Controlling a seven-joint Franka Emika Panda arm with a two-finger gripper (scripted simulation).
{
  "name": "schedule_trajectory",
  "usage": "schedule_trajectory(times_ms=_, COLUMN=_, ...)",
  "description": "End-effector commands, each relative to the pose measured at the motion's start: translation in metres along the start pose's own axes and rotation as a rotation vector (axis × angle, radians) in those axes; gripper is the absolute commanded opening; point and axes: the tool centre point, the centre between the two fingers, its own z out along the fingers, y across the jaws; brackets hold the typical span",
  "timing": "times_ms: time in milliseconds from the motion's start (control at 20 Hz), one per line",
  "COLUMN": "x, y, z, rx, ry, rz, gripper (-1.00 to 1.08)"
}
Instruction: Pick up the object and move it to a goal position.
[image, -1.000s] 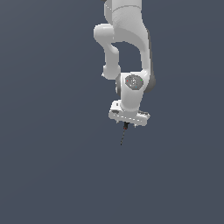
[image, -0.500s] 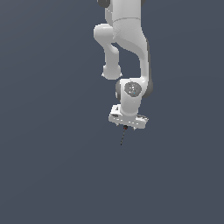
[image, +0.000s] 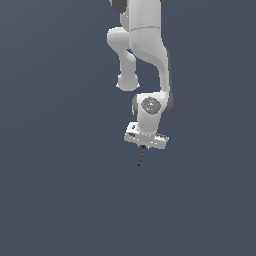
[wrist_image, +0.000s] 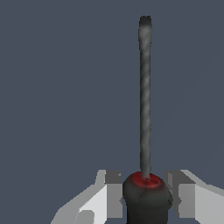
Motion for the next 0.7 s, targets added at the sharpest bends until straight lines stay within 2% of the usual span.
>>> schedule_trajectory(times_ms=0, x=0.000, y=0.000, z=0.000, rx=0.000, ry=0.001, rz=0.000, gripper=-1.00)
schedule_trajectory(times_ms=400, x=0.000, y=-0.001, z=-0.001, rx=0.000, ry=0.000, rz=0.000, gripper=-1.00)
schedule_trajectory(times_ms=650, x=0.005, y=-0.012, z=-0.009, rx=0.000, ry=0.000, rz=0.000, gripper=-1.00)
